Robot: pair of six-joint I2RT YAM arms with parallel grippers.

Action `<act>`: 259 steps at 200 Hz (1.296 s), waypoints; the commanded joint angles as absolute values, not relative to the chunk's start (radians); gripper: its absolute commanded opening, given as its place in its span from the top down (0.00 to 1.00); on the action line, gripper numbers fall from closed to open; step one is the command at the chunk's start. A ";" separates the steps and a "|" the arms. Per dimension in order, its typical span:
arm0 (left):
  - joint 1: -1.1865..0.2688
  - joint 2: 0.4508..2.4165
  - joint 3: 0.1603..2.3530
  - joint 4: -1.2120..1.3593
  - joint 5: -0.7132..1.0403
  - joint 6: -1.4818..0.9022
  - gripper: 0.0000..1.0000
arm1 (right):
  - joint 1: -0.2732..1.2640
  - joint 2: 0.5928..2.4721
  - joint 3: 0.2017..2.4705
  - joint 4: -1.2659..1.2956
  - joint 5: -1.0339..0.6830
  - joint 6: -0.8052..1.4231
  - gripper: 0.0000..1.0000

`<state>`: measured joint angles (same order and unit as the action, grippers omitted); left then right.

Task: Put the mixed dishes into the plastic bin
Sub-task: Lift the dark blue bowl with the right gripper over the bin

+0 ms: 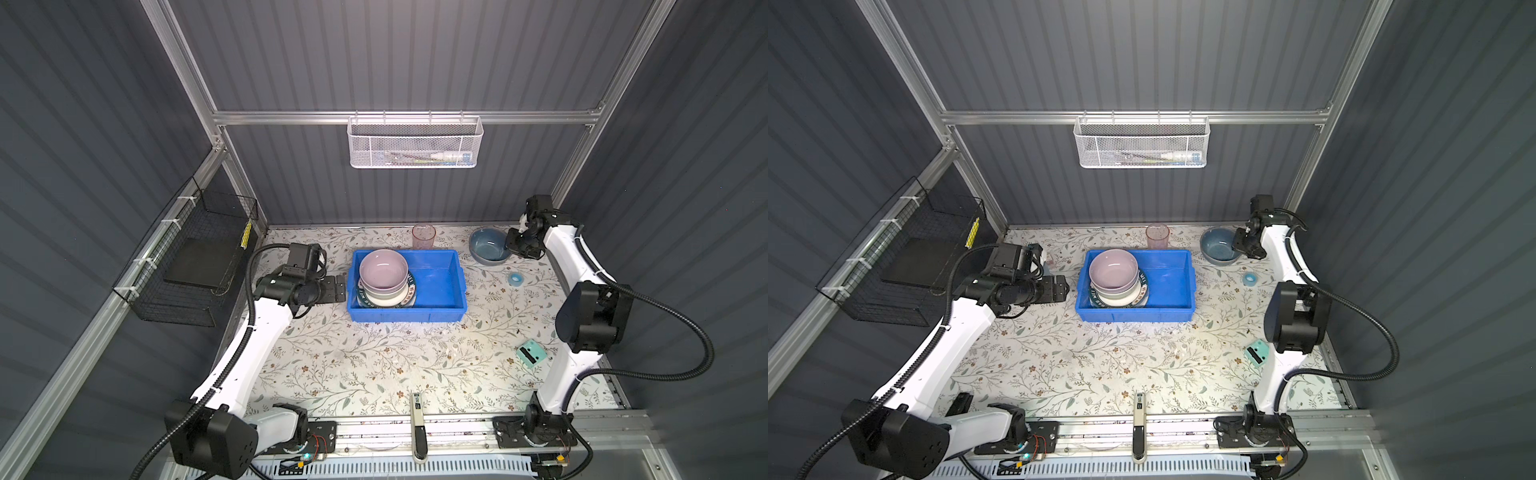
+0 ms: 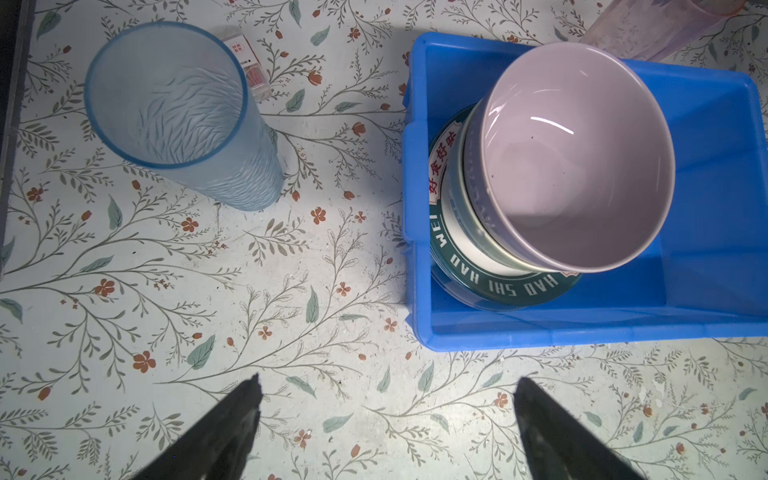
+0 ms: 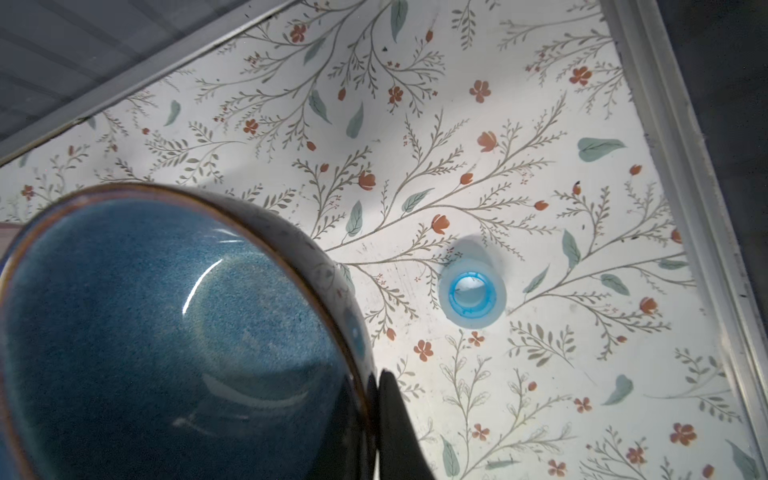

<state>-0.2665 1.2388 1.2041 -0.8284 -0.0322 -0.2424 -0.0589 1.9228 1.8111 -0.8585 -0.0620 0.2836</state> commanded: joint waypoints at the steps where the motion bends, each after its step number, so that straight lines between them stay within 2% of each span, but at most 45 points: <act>1: -0.261 1.221 1.202 -0.830 -0.028 -0.223 0.03 | -0.044 1.847 1.856 -0.872 -0.127 0.275 1.00; 76: -0.261 1.223 1.197 -0.818 -0.031 -0.223 0.03 | 0.183 1.857 2.139 -1.056 -0.097 0.205 1.00; 160: -0.261 1.203 1.194 -0.821 -0.032 -0.223 0.03 | 0.456 1.932 2.217 -0.959 -0.132 0.263 1.00; 259: -0.261 1.182 1.192 -0.834 -0.011 -0.221 0.02 | 0.577 2.106 2.279 -0.846 -0.136 0.341 1.00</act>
